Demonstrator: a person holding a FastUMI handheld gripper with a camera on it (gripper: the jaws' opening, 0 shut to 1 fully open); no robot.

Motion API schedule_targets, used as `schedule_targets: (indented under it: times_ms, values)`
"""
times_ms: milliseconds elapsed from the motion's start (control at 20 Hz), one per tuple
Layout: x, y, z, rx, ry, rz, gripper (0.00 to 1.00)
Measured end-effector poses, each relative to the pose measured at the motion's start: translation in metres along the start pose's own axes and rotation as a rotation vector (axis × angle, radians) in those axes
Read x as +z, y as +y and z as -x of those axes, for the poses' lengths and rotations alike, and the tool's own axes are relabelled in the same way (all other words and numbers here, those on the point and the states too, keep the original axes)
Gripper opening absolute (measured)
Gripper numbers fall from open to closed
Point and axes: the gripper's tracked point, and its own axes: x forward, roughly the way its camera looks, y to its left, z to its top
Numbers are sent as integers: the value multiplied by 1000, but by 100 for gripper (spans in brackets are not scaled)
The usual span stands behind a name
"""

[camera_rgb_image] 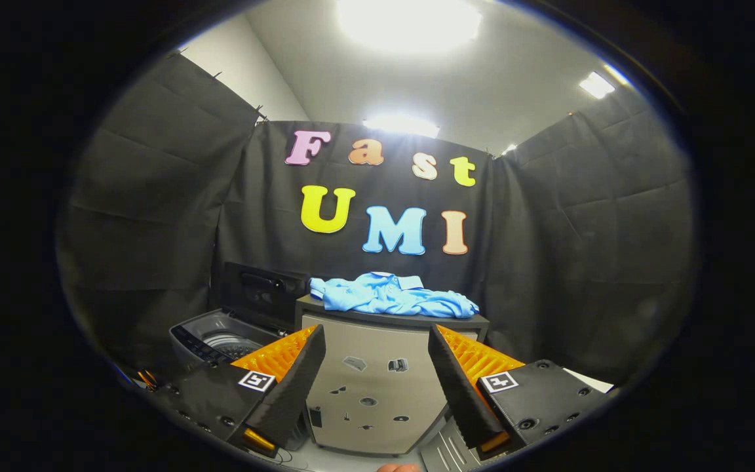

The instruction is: Put the clothes into the washing machine and then close the washing machine lid.

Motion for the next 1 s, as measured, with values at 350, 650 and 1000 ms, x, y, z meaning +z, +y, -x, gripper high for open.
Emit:
schedule_targets:
  times_ms: [350,650,1000]
  values:
    - [1,4,-6,5,-6,10,98]
    - [-2,7,-10,5,5,14,98]
    - [-4,13,-12,3,13,14,98]
